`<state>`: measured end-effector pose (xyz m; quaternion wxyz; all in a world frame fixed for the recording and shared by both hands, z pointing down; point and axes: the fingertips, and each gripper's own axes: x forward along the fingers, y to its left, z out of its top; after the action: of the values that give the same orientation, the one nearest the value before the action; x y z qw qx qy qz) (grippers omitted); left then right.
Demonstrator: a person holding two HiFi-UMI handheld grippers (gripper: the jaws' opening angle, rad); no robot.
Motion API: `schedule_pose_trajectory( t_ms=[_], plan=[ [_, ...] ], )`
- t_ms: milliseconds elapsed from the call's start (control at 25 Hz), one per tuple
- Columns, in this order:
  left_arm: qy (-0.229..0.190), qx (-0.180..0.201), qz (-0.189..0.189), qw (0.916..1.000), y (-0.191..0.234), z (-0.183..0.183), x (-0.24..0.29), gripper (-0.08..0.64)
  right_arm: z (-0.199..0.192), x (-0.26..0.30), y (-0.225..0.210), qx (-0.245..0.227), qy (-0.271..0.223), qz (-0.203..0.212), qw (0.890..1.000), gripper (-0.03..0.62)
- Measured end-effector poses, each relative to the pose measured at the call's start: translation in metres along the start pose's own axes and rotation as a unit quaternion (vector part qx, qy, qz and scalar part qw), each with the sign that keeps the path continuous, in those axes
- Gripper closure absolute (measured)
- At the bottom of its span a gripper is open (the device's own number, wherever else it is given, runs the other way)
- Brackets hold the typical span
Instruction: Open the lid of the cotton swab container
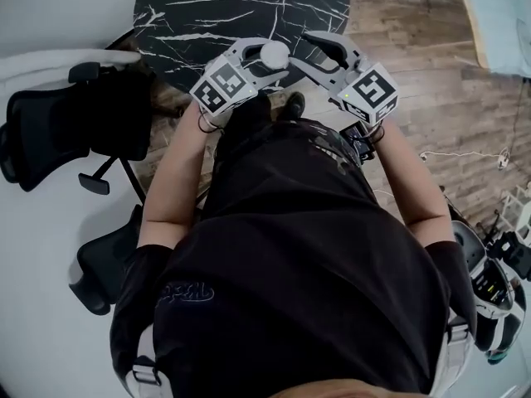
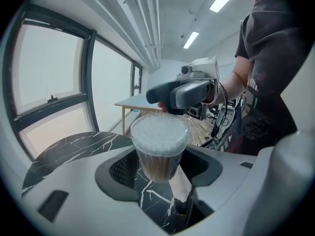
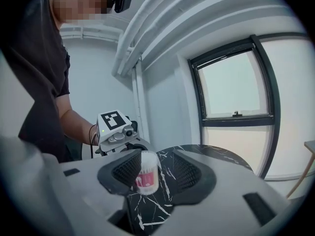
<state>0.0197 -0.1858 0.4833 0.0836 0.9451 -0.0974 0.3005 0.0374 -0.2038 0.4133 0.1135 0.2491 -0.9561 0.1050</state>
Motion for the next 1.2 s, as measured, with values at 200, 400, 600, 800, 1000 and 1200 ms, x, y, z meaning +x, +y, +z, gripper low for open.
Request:
schedule_pose_trajectory(
  t_ms=[200,400,600,800,1000,1200],
  plan=[
    [0.000,-0.006,0.006,1.0000,-0.007,0.008,-0.010,0.291,0.005,0.003,0.012,-0.003,-0.003,0.036,0.999,0.373],
    [0.000,-0.010,0.014,0.9999,-0.011,0.011,-0.018,0.291,0.017,0.003,0.028,-0.012,-0.010,0.075,0.997,0.352],
    [0.008,-0.003,0.015,0.9999,-0.017,0.012,-0.020,0.291,0.024,0.004,0.047,-0.035,-0.013,0.103,0.994,0.345],
    [0.023,0.019,0.015,0.9994,-0.026,0.020,-0.020,0.291,0.022,0.006,0.059,-0.052,0.000,0.112,0.992,0.342],
    [0.031,0.035,0.013,0.9988,-0.033,0.030,-0.021,0.293,0.021,0.006,0.062,-0.067,0.002,0.119,0.991,0.331],
    [0.041,0.045,0.007,0.9981,-0.037,0.036,-0.020,0.295,0.020,0.003,0.064,-0.080,0.003,0.121,0.989,0.331]
  ],
)
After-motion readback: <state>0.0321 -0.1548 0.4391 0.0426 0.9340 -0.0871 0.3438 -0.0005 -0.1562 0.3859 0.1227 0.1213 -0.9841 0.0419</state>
